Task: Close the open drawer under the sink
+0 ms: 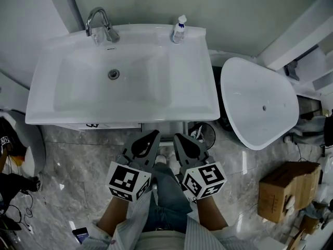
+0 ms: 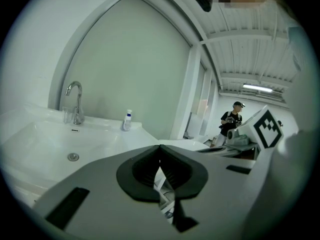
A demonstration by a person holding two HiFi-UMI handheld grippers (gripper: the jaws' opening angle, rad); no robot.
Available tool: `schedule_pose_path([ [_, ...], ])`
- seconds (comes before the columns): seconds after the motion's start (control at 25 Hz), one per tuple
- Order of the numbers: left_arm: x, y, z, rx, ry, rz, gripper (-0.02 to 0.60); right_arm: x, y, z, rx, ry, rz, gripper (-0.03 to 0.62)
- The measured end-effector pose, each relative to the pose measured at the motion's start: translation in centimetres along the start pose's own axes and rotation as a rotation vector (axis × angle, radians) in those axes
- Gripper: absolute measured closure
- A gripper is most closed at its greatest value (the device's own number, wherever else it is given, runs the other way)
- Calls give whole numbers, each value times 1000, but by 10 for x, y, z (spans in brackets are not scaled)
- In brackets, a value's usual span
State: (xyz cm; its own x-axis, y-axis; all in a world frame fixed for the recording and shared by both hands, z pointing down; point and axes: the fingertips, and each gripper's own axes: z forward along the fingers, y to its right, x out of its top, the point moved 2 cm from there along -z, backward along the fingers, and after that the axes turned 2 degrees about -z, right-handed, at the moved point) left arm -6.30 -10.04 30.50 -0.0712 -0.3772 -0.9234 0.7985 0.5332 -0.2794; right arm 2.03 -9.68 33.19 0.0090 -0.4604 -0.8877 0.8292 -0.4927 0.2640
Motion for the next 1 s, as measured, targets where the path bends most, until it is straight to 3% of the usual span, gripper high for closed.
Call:
schedule_pose_path([
  [0.68, -100, -14, 1, 50, -24, 36, 566, -115, 32, 10, -64, -64, 71, 585],
  [1.0, -170, -19, 11, 48, -114, 22, 566, -178, 60, 17, -123, -142, 97, 585],
])
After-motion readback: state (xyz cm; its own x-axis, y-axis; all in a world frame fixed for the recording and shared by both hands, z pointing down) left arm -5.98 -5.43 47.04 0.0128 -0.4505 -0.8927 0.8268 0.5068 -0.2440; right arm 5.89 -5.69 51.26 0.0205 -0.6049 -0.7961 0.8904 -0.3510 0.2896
